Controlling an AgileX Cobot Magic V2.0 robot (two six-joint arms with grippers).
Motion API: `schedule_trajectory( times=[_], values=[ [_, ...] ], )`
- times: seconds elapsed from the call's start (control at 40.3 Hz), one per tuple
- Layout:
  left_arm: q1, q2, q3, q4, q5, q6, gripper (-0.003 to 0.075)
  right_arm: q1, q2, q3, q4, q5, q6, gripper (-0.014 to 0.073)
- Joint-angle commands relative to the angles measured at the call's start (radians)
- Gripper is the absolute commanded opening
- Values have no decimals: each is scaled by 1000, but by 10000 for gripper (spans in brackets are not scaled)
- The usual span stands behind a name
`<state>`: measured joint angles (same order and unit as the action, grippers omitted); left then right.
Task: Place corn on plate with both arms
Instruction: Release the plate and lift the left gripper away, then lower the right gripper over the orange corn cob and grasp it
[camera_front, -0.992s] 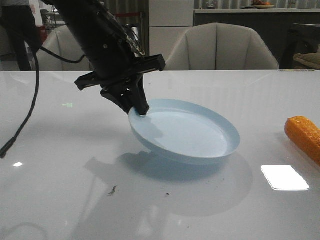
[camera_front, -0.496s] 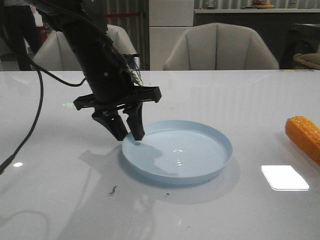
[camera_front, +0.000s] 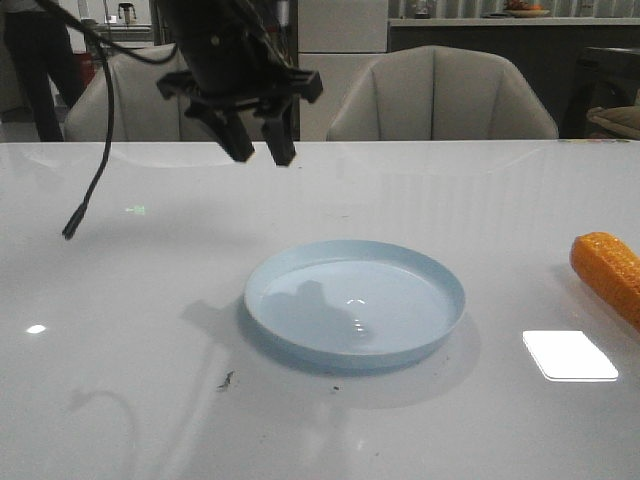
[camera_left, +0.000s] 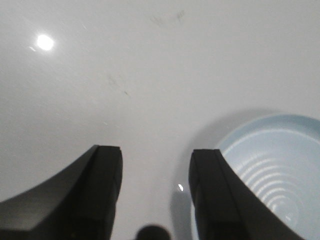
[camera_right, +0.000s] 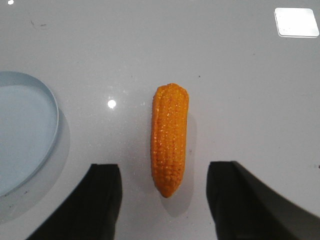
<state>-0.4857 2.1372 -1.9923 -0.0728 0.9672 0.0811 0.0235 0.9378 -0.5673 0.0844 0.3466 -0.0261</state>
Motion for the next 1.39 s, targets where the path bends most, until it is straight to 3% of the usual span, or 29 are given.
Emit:
schedule_trajectory(
  times=[0.0,0.198,0.446,0.62,0.769,0.992,1.364],
  values=[
    [32,-112,-74,65,-63,-43,390,-4,-5,-34,-8,-36,-1,489],
    [95,-207,-74,86,-166,-87,390,-4,-5,-34,-8,-33,-1,489],
    [152,-311,-65,172,-171,-87,390,-4,-5,-34,-8,-33,-1,489],
    [214,-402,30,213,-193,-87,390,-4,-5,-34,-8,-32,-1,489],
    [283,-520,220,211,-268,-89,390,-4,-5,-34,-8,-33,-1,489],
    [356,-756,624,202,-524,-88,390,-4,-5,-34,-8,-36,-1,489],
    [395,-1110,1277,82,-883,-88,390,-8,130,-87,-8,21,1,489]
  ],
)
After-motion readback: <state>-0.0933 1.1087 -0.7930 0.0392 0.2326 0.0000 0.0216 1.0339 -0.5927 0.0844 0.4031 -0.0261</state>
